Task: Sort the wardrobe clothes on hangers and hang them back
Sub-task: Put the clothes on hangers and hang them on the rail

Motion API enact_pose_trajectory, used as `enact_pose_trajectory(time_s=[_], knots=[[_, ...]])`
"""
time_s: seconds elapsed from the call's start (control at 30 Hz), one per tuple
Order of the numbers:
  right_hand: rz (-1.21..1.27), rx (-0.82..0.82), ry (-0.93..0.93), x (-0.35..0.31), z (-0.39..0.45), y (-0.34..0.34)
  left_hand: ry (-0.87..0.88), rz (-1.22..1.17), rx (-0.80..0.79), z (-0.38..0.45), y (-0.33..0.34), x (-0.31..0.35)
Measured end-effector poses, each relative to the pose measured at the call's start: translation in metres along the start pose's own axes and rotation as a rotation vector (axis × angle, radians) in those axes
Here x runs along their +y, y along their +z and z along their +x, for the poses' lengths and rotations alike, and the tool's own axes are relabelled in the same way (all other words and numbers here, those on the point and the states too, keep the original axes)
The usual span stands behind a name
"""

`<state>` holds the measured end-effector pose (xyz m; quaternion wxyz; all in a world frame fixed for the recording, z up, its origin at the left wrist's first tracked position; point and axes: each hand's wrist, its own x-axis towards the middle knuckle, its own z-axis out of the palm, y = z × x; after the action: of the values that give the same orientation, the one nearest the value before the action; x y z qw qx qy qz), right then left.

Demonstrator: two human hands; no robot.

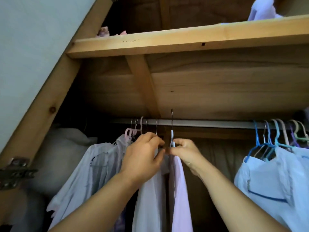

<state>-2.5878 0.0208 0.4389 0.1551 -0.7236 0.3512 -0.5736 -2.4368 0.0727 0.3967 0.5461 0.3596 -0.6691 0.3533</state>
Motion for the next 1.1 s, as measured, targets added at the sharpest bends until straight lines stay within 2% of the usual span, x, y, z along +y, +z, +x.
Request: enact_pose_trajectory(time_s=[0.3, 0.6, 0.8, 0.97, 1.1], knots=[[0.050, 0.018, 0.002, 0.012, 0.039, 0.012, -0.009, 0.050, -0.072, 0.013, -0.007, -0.016], [0.047, -0.048, 0.007, 0.014, 0.040, 0.017, -0.139, -0.046, 0.006, 0.022, -0.013, -0.025], [-0.005, -0.099, -0.020, 0.020, 0.034, 0.023, -0.108, -0.103, 0.025, 0.037, -0.020, -0.043], [-0.248, 0.137, -0.204, 0.006, 0.060, 0.018, -0.142, -0.102, 0.082, 0.064, -0.029, -0.083], [-0.224, 0.127, -0.288, -0.016, 0.078, 0.027, -0.199, -0.111, 0.055, 0.092, -0.013, -0.126]])
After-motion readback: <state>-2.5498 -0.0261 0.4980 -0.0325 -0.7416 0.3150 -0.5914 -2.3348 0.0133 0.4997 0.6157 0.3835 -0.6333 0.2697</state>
